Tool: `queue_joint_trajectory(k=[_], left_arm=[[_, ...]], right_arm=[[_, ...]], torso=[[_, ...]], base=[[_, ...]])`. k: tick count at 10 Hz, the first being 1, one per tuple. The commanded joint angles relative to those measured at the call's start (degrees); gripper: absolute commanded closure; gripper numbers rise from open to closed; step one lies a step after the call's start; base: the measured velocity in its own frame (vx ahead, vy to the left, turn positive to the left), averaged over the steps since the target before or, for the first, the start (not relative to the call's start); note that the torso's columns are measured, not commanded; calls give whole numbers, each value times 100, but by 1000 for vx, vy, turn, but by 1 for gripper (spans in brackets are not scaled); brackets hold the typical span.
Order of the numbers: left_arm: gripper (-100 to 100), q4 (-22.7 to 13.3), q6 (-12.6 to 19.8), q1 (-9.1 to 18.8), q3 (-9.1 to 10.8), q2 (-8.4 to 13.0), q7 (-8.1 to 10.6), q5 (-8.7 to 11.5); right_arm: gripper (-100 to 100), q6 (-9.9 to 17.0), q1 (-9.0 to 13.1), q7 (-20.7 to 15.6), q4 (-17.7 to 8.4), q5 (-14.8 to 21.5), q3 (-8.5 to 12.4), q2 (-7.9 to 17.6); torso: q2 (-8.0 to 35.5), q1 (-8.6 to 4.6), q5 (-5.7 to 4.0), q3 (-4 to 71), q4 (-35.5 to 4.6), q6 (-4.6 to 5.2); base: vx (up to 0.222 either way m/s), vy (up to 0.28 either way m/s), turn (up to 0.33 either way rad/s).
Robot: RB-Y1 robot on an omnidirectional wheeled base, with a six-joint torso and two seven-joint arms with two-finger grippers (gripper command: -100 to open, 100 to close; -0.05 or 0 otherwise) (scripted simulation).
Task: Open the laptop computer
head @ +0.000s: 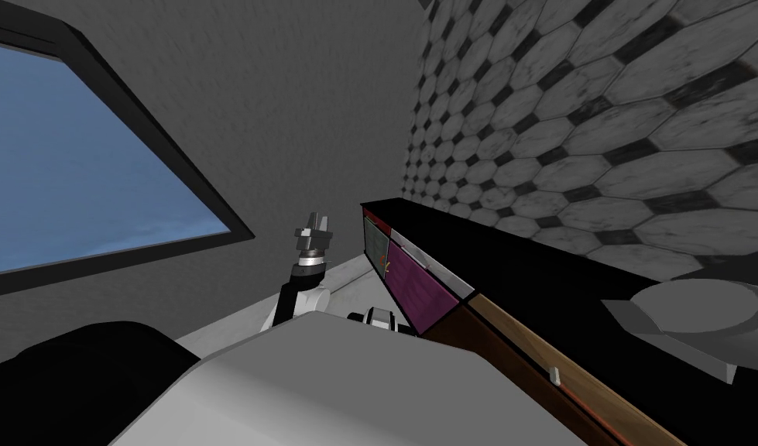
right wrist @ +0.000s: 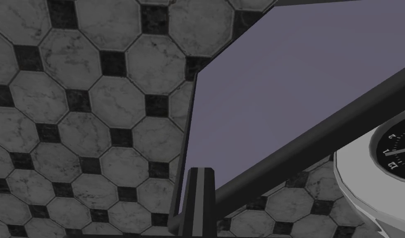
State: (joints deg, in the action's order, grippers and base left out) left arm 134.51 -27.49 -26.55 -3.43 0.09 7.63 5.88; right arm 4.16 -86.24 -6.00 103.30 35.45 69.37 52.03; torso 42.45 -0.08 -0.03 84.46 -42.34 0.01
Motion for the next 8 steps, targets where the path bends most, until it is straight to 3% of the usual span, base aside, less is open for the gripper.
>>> queue_joint_trajectory(k=[1, 5, 6, 7, 8], left_arm=[[0, 0, 0, 0, 0, 0, 0, 0], [0, 0, 0, 0, 0, 0, 0, 0], [0, 0, 0, 0, 0, 0, 0, 0], [0, 0, 0, -1, 0, 0, 0, 0], [0, 0, 0, -1, -1, -1, 0, 0]], right_arm=[[100, -138, 159, 224, -126, -260, -19, -41], [100, -330, 392, 547, -319, -654, -45, -91], [100, -297, 357, 487, -291, -590, -39, -84], [-100, -279, 176, 523, -299, -596, 61, -42], [-100, -268, 108, 530, -302, -595, 97, -28]], torso=[[-9, 12, 4, 6, 3, -1], [-16, 7, 3, 11, 6, -1], [-15, 7, 2, 10, 5, -1], [-25, 14, 5, 16, 8, -1], [-36, 27, 9, 24, 12, -3]], base=[[-71, -40, 6], [-63, -40, 12], [-25, -16, 2], [17, 26, 28], [54, 50, 31]])
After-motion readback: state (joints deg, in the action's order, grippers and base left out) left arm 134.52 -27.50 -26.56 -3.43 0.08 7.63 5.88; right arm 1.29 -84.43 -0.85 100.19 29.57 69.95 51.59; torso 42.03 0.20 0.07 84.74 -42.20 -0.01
